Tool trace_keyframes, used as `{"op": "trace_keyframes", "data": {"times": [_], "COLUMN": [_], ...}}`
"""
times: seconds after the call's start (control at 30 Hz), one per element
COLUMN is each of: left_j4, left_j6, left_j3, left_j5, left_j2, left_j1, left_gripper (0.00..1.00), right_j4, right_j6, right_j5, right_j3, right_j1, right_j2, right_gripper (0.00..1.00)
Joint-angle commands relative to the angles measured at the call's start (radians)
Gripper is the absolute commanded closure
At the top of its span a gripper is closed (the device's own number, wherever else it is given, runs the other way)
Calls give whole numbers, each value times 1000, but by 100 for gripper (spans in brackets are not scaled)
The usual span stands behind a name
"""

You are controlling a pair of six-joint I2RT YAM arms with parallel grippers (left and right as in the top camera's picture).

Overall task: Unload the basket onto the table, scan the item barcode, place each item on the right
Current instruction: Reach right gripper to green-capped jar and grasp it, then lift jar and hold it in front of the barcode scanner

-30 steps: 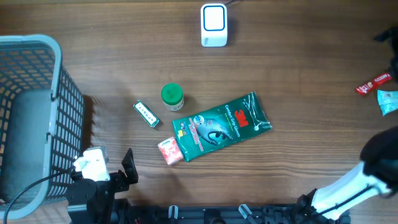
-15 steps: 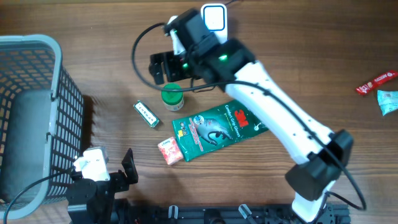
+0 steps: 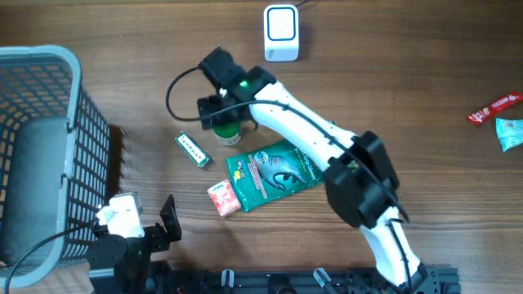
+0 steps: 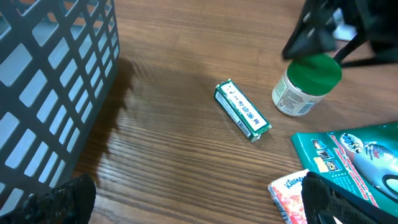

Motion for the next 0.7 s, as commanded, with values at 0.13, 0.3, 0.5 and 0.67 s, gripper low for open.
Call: {"op": "trace_keyframes", "data": {"times": [0.13, 0.3, 0.5, 0.67], "left_j4": [3, 3, 3, 3], "left_j6": [-5, -5, -5, -5], "left_j3": [-5, -5, -5, -5], "left_j5": [12, 12, 12, 12], "left_j2": [-7, -7, -7, -7], "left_j1": [2, 2, 2, 2], "left_gripper": [0, 0, 0, 0], "right_j4": [-64, -192, -338, -354], "right_j6": [69, 119, 98, 112], "right_j5": [100, 116, 212, 66], "right_j3": [4, 11, 14, 42], "right_j1": [39, -13, -197, -263], "right_j2": [69, 68, 40, -48], "right_gripper": [22, 38, 40, 0]}}
